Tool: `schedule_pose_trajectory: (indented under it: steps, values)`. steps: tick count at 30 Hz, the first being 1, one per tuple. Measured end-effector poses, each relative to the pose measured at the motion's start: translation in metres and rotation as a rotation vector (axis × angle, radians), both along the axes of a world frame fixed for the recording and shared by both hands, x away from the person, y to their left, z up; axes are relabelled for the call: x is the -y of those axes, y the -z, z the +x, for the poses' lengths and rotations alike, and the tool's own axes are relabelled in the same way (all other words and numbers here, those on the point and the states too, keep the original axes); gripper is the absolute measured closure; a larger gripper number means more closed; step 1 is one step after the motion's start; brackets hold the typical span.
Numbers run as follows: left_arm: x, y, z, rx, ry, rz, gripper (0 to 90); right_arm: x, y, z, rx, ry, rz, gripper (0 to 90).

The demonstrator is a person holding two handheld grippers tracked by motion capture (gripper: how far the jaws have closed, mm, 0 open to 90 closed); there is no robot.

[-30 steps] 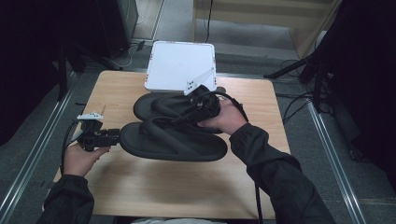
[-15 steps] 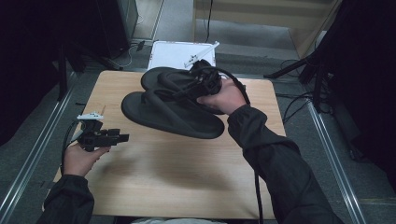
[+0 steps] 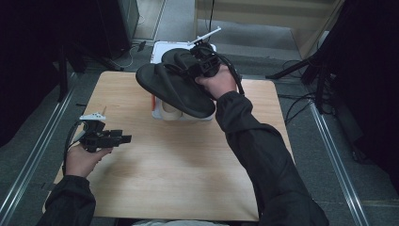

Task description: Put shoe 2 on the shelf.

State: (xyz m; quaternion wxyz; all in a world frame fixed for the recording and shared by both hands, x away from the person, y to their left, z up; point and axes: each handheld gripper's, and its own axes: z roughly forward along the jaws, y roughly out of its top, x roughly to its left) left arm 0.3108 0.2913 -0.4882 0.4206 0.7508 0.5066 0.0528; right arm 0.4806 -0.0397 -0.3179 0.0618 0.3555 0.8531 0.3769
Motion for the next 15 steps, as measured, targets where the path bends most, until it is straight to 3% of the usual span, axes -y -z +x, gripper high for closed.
schedule_pose_trajectory:
  steps: [4, 15]
  values:
    - [0.001, 0.0, 0.0, 0.001, 0.01, -0.005, 41.0, -0.007, 0.003, 0.015, -0.023, 0.132, 0.001, 76.3]
    - [0.007, -0.001, 0.008, -0.005, 0.034, -0.015, 41.1, -0.028, 0.011, 0.041, 0.001, 0.473, 0.001, 76.2]
